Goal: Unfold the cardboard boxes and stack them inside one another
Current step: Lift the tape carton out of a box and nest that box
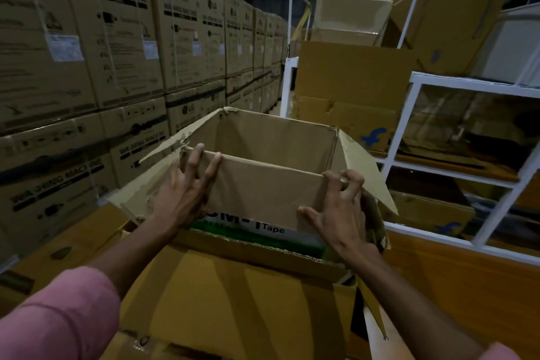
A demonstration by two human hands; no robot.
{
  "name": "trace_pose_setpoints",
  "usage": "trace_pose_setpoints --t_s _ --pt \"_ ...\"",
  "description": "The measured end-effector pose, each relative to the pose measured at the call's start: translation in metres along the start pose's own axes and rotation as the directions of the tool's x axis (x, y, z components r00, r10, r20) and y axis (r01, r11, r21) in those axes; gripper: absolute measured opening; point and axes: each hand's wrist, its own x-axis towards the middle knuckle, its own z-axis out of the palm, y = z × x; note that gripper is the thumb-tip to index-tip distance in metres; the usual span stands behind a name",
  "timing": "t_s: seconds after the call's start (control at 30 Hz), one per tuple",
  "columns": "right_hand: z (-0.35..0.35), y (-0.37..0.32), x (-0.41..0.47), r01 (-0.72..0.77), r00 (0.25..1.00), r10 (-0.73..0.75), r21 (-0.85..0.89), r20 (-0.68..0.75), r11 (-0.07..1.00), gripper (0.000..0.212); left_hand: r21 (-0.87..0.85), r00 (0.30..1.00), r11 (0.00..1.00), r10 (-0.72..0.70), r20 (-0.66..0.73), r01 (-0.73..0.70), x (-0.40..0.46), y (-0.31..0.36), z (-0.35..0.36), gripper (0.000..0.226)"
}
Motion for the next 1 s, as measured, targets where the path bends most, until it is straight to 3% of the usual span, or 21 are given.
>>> trace_pose_setpoints --t_s 0.3,0.53,0.7,1.0 --pt "0.015 0.01 -0.015 -0.13 0.947 0.097 0.089 0.305 0.988 0.076 0.085 0.964 0.996 0.013 0.266 -0.037 0.0 -0.006 0.008 0.153" --pt "0.016 0.017 -0.006 -0.206 0.91 0.146 0.115 0.388 0.972 0.063 0.154 0.811 0.986 -0.037 0.584 -0.066 0.023 -0.011 -0.005 0.16" --pt "0.018 0.021 -0.002 -0.185 0.853 0.143 0.034 0.501 0.982 0.066 0.13 0.685 0.987 -0.03 0.728 -0.095 0.028 -0.016 -0.008 0.138" --pt "0.025 0.02 0.0 -0.12 0.806 0.119 -0.036 0.58 0.992 0.063 0.082 0.646 0.996 -0.038 0.763 -0.038 0.021 -0.012 0.003 0.105"
